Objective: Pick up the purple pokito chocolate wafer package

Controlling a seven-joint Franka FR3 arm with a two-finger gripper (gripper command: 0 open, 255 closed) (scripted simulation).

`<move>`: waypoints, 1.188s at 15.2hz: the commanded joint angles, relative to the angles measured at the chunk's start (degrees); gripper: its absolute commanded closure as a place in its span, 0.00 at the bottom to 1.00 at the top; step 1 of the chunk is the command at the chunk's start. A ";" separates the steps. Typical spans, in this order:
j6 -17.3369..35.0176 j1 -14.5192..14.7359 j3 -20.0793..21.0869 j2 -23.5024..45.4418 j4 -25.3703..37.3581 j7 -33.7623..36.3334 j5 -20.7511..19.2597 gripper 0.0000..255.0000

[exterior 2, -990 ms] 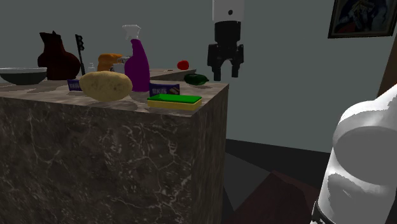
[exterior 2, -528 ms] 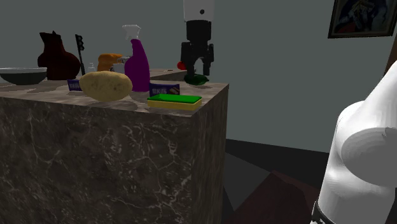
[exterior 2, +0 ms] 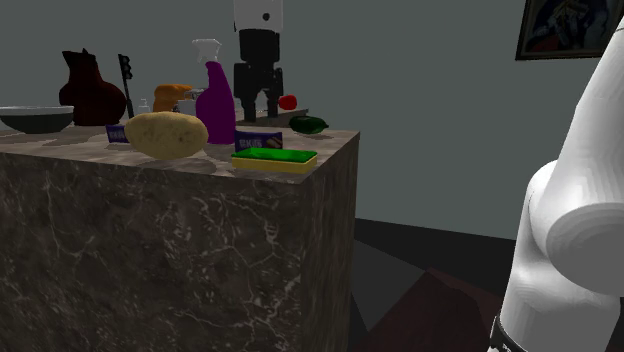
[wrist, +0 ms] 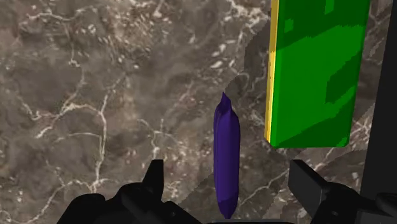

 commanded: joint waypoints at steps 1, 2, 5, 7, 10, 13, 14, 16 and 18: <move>0.91 0.44 0.38 1.74 0.96 -0.76 0.12 0.00; 1.68 0.44 0.38 1.70 0.15 -0.76 0.12 0.00; 4.00 0.45 0.39 1.67 -2.19 -0.76 0.13 0.00; 5.53 0.45 0.40 1.71 -3.69 -0.76 0.13 0.00; 5.94 0.46 0.41 1.73 -4.07 -0.74 0.13 1.00; 5.91 0.46 0.41 1.70 -4.08 -0.74 0.13 1.00; 5.90 0.46 0.41 1.68 -4.08 -0.74 0.13 1.00; 5.90 0.46 0.40 1.67 -4.09 -0.75 0.13 1.00; 5.89 0.46 0.40 1.67 -4.09 -0.75 0.13 1.00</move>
